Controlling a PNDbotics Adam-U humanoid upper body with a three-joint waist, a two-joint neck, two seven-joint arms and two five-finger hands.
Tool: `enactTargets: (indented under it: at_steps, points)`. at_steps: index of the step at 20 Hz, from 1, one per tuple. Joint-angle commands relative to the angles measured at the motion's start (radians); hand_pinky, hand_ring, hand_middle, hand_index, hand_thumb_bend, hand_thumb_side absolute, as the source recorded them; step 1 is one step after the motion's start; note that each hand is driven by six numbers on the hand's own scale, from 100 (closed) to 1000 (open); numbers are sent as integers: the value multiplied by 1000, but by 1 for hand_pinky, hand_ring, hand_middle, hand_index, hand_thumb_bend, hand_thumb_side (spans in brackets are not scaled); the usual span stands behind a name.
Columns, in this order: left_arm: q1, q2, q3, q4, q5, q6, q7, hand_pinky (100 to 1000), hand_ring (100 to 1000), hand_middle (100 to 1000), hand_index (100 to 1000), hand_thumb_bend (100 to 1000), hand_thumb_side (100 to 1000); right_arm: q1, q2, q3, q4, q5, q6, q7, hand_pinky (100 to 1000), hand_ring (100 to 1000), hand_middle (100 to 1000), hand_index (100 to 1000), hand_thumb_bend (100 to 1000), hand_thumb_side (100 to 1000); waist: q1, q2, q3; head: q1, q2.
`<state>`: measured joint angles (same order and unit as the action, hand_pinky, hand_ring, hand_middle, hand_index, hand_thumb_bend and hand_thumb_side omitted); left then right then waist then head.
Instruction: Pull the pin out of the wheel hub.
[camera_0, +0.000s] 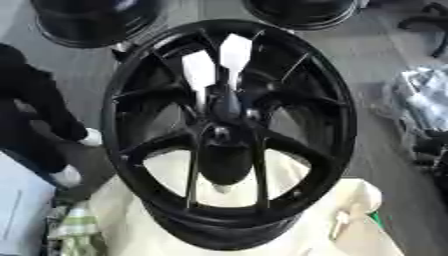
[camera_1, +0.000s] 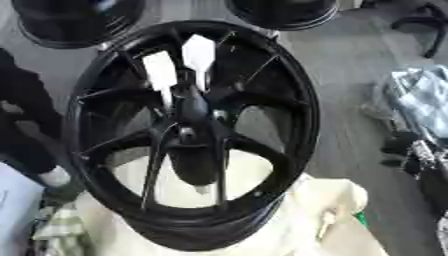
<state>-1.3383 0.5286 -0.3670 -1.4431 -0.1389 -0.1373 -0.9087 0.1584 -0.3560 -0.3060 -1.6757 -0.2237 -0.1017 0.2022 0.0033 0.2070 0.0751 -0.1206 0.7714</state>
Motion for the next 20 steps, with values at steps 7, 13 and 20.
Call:
enactTargets:
  at_steps: [7,13,20]
  points:
    - [-17,31,1,-16,0,-9,2,875,830,787,851,100,415,-3,-25,-3,-17,1,-1,3,658,748,658,792,100,803,0,-13,1,-5,-1]
    - [-23,36,-51,-3,-53,-24,2,897,848,798,856,100,547,-2,-26,-3,-13,4,-2,3,658,749,658,792,100,804,2,-13,0,-7,-1]
    - [-40,31,-170,54,-189,-82,2,916,864,799,848,208,858,-1,-29,-3,-9,6,-2,4,658,749,658,792,100,806,5,-15,-1,-3,-1]
